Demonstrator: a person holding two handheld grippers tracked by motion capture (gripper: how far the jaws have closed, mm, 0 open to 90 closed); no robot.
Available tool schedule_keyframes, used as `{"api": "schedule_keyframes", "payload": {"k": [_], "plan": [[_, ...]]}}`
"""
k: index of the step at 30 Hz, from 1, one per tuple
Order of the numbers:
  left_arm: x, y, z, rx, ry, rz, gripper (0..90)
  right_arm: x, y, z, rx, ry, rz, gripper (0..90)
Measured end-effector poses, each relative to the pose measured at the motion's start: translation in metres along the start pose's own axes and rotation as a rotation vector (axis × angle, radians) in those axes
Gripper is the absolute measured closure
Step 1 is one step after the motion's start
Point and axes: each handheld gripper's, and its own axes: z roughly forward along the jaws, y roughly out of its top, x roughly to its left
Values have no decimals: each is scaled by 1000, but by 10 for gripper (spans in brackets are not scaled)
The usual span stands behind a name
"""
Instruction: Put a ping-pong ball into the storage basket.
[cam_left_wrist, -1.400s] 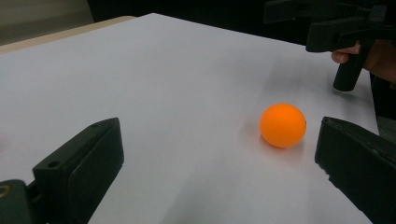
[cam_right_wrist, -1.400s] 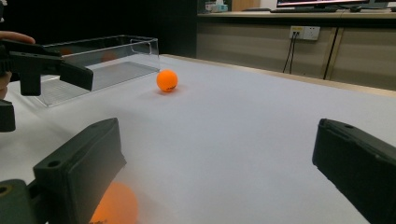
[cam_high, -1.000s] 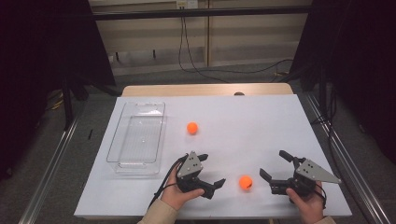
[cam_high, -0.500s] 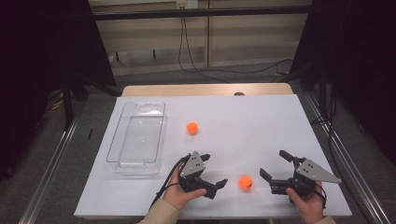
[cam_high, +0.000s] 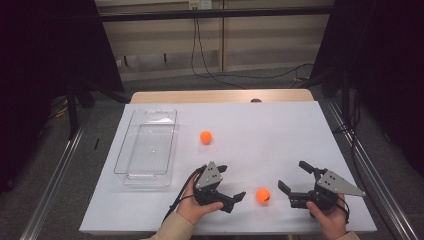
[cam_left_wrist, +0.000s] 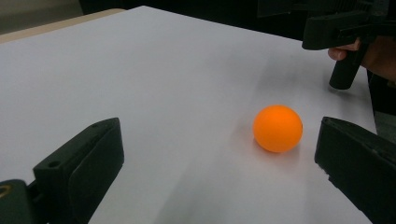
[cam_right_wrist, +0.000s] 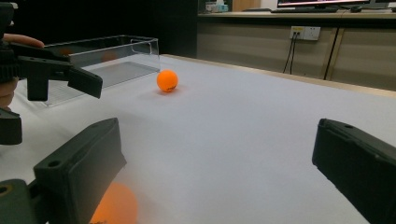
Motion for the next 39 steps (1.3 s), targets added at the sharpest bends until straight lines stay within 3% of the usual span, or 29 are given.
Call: {"api": "schedule_keyframes", "payload": {"k": [19, 39], "plan": [[-2, 0, 9, 32, -9, -2, 13, 0, 0, 0, -2, 1, -3, 15], [-6, 3, 13, 31, -29, -11, 13, 0, 0, 1, -2, 1, -6, 16]]}}
